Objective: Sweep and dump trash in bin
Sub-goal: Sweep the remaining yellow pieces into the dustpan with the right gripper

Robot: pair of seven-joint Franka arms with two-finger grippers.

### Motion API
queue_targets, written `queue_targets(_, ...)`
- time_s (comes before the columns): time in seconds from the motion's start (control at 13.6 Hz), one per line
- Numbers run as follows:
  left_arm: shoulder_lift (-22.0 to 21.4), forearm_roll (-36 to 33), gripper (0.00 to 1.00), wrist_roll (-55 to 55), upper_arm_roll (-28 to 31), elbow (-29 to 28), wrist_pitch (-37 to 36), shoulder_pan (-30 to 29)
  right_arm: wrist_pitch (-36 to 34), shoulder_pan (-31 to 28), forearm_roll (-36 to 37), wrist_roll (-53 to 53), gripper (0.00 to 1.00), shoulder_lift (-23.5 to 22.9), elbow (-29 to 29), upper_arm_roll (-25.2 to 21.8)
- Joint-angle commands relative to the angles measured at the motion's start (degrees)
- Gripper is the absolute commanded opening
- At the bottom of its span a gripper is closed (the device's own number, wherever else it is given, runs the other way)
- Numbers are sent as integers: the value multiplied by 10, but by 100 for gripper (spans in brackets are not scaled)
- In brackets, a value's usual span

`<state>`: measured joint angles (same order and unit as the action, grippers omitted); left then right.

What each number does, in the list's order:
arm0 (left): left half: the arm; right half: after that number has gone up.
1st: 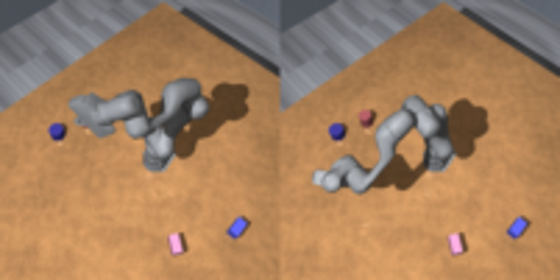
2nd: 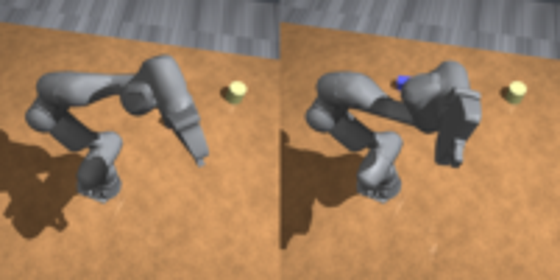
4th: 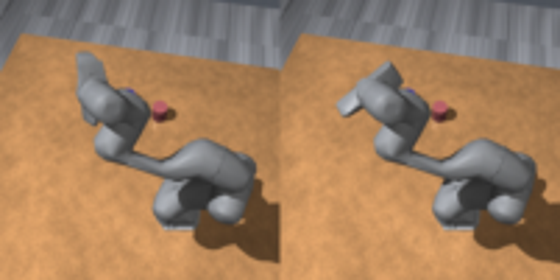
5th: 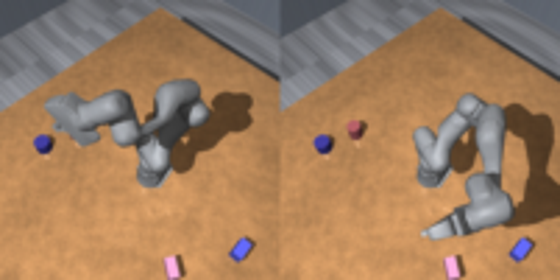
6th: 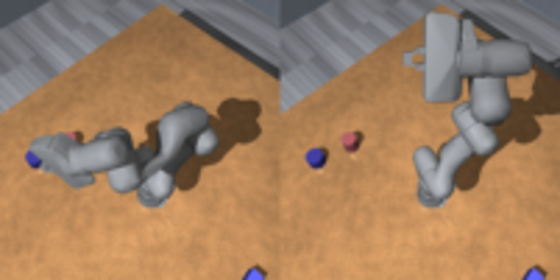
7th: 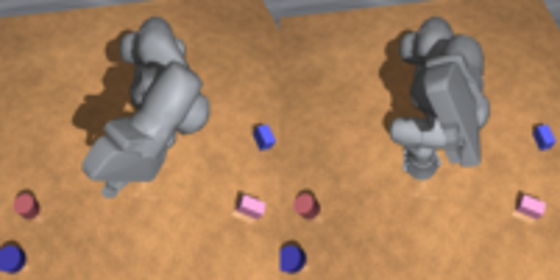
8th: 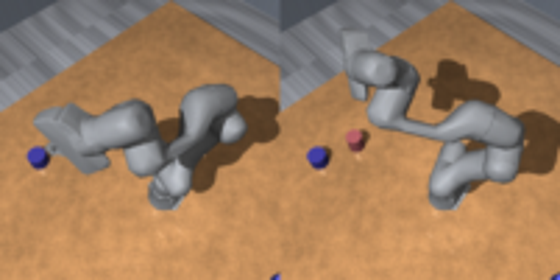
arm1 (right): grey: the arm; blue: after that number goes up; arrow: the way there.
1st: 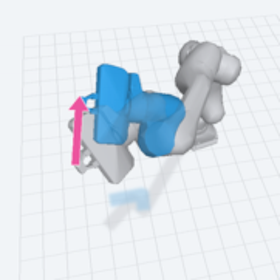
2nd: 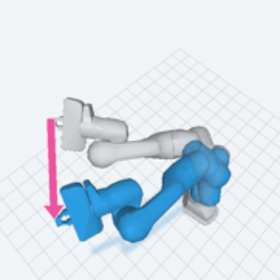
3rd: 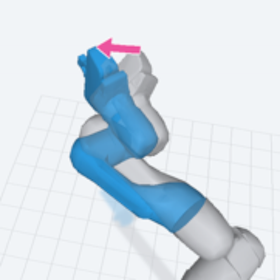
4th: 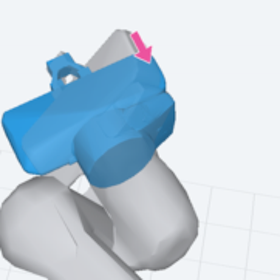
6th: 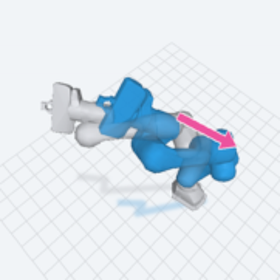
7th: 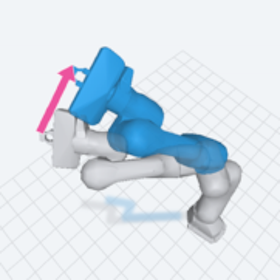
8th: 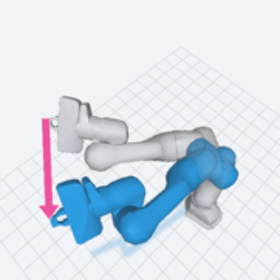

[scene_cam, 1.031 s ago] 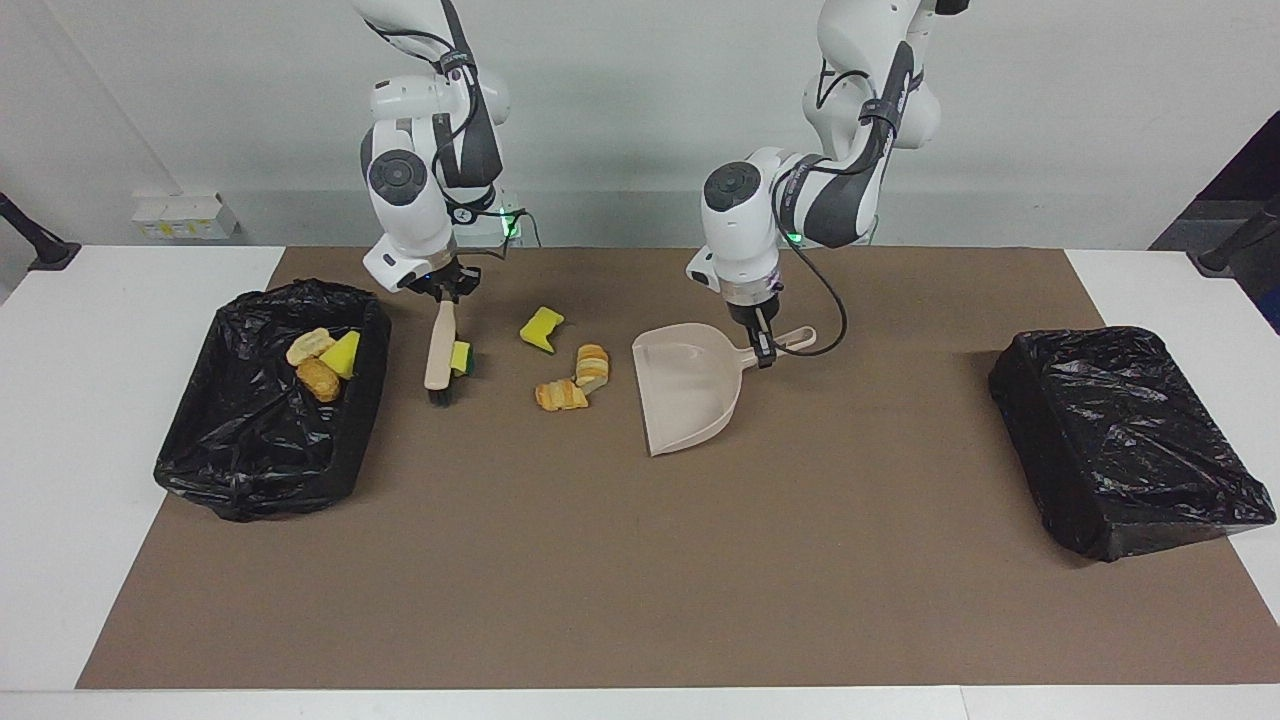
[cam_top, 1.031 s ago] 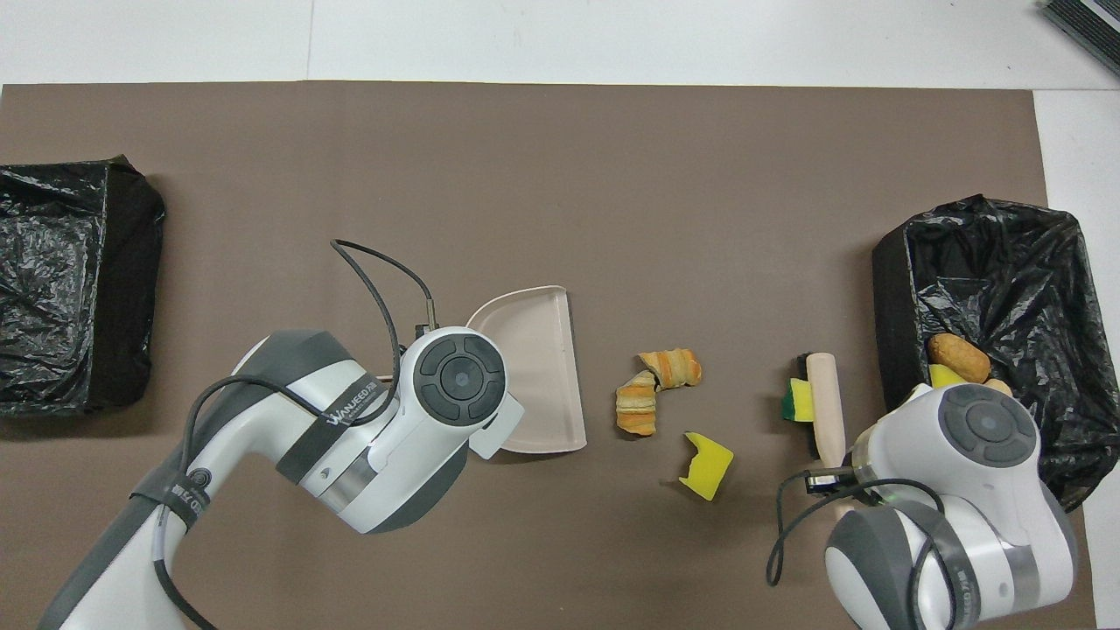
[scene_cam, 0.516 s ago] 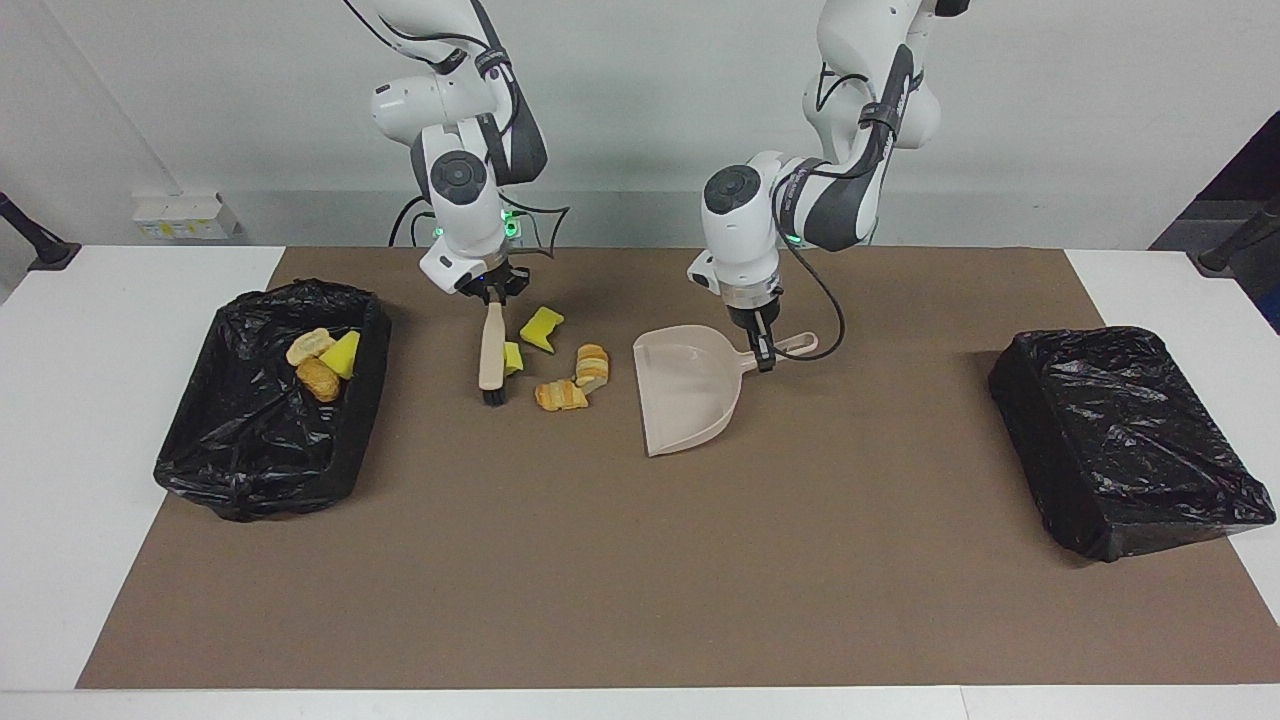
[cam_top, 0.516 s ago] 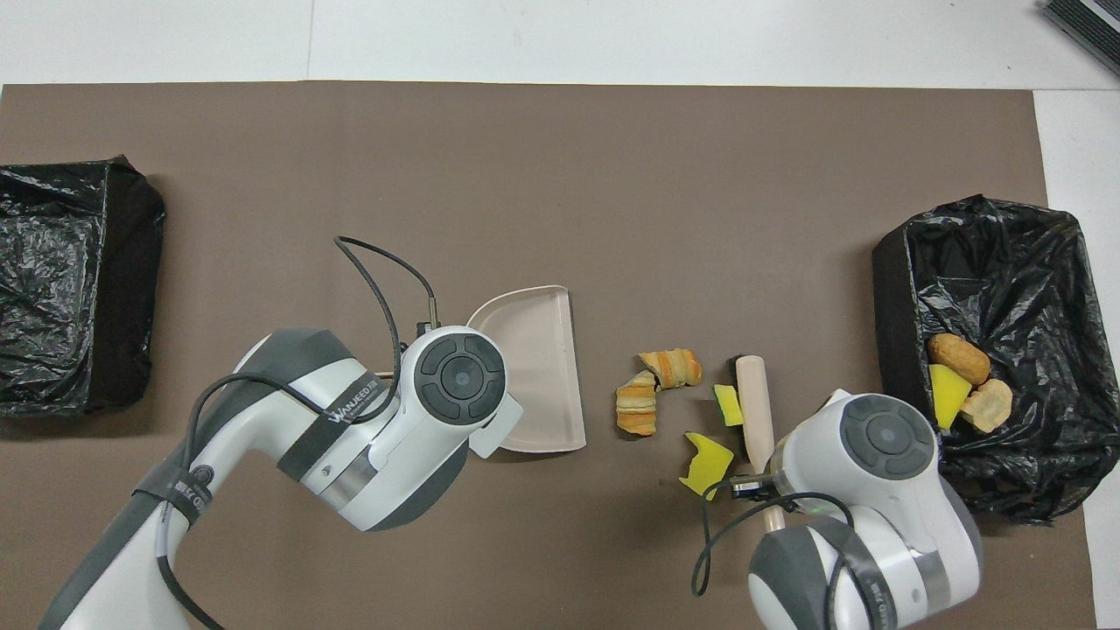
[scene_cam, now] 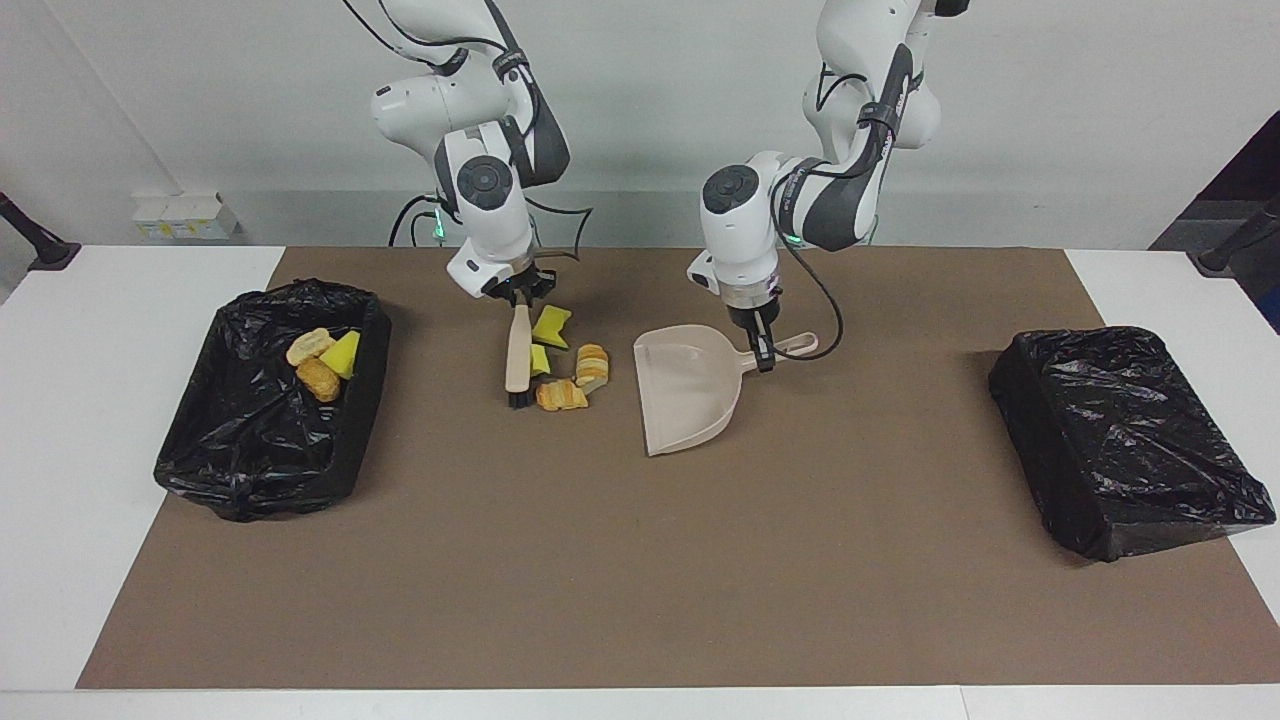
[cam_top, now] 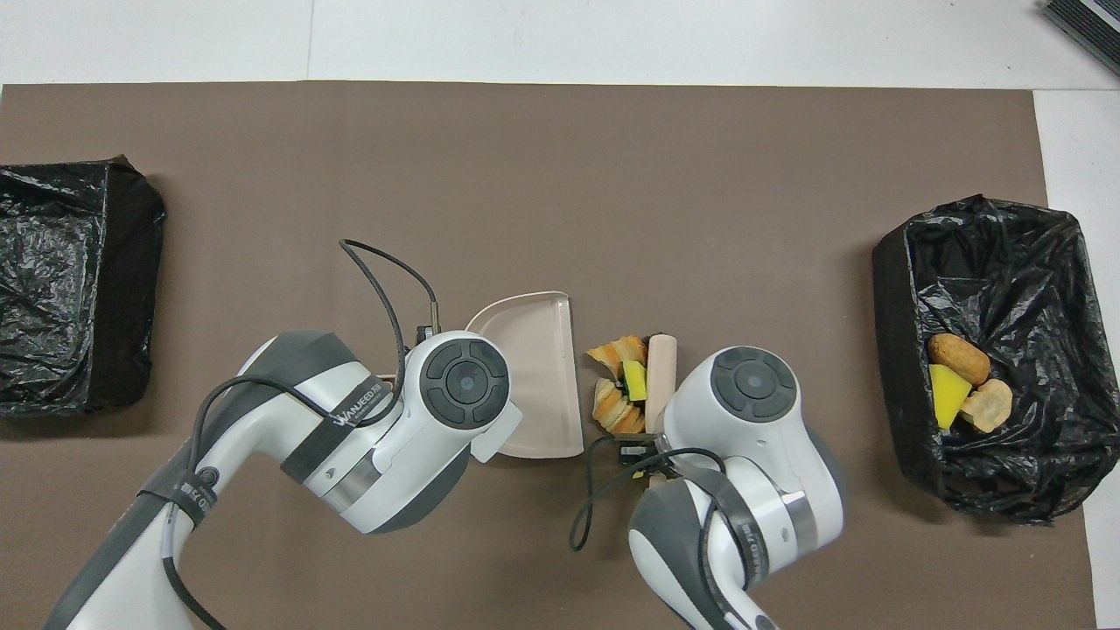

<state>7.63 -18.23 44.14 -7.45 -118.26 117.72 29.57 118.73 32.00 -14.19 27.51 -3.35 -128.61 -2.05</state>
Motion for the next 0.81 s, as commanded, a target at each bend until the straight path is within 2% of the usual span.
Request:
queue_targets(0.0, -17, -13, 0, 21, 2, -21, -7, 6, 8, 24, -67, -4, 0, -44, 51, 0)
queue_targets(0.22, -17, -12, 0, 21, 2, -21, -5, 5, 23, 46, -174, -46, 0, -48, 67, 0)
queue_targets(0.37, -17, -12, 0, 21, 2, -21, -6, 4, 10, 43, -204, -103, 0, -30, 70, 0)
queue_targets(0.59, -17, -12, 0, 22, 2, -21, -7, 2, -63, 31, -189, -103, 0, 9, 69, -8)
queue_targets(0.74, -17, -12, 0, 22, 2, -21, -8, 0, -108, 7, -138, -91, 0, 36, 68, -8)
